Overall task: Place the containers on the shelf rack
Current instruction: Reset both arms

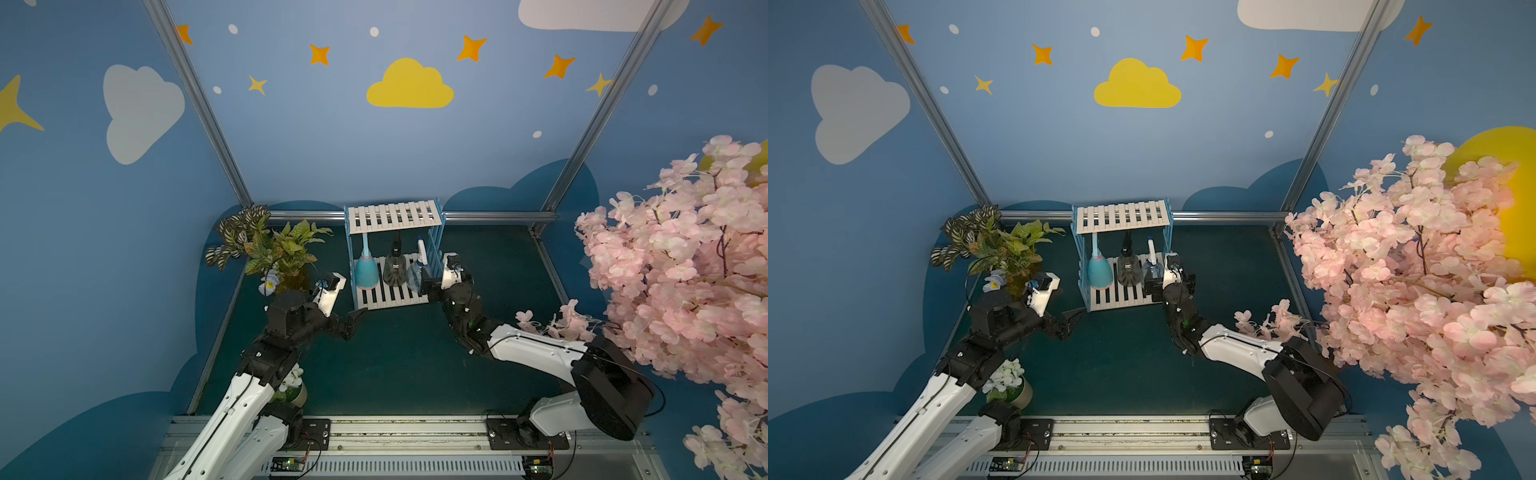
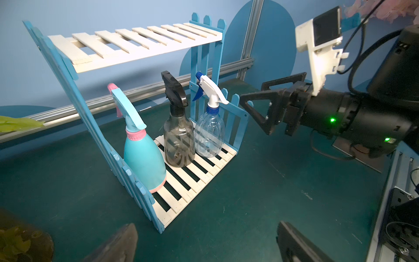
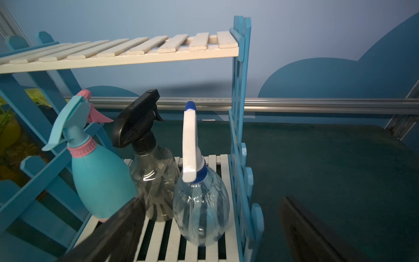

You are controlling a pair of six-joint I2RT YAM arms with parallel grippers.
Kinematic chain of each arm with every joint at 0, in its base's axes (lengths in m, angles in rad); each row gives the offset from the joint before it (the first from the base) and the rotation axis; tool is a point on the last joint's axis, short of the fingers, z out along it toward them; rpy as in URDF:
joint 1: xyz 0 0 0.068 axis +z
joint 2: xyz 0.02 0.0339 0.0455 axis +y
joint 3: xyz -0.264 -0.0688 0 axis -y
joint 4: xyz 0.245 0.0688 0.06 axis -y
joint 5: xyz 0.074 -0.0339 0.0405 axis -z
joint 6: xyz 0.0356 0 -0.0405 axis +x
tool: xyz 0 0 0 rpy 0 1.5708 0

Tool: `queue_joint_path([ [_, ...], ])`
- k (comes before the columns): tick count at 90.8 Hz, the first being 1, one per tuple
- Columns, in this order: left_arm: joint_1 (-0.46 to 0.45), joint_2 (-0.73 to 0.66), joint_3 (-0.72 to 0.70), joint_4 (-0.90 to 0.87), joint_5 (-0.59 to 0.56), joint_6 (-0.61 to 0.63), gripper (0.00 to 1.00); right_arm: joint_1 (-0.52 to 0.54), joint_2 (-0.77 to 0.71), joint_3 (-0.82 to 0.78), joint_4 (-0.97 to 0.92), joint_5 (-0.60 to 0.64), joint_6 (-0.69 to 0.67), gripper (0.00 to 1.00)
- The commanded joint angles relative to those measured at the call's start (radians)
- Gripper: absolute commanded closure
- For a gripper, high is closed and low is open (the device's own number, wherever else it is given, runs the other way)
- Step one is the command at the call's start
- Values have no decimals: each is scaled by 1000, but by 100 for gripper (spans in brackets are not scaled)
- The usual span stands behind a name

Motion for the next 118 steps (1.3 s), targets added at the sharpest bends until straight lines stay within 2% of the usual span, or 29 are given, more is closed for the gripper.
queue_joint_path([
  [1, 3, -16, 29, 15, -102, -52, 0, 3, -117, -2, -246, -7, -19, 2],
  [16, 4, 23, 35, 24, -449, -153, 0, -37, -279, -55, -418, 15, -30, 2],
  [27, 4, 90, -23, 162, -612, -193, 0, -103, -373, -111, -467, -16, -29, 2],
  [38, 3, 152, -99, 319, -753, -216, 0, -247, -402, -120, -536, -127, -3, 2],
  [49, 12, 199, -229, 572, -859, -156, 0, -399, -396, -157, -495, -215, 12, 2],
  [57, 41, 240, -293, 686, -799, -90, 0, -523, -381, -181, -448, -290, 38, 2],
  [73, 109, 395, -371, 914, -600, 33, 0, -650, -342, -213, -377, -362, 64, 2],
  [90, 137, 601, -389, 1062, -530, 100, 0, -733, -298, -238, -317, -397, 40, 2],
  [98, 146, 686, -429, 1247, -465, 128, 0, -761, -285, -251, -279, -422, 23, 2],
  [107, 165, 821, -422, 1342, -415, 123, 0, -783, -258, -262, -231, -478, -3, 2],
  [111, 167, 884, -418, 1435, -411, 141, 0, -788, -241, -263, -216, -507, -25, 2],
  [118, 172, 818, -380, 1256, -406, 125, 0, -791, -214, -264, -186, -551, -56, 2],
])
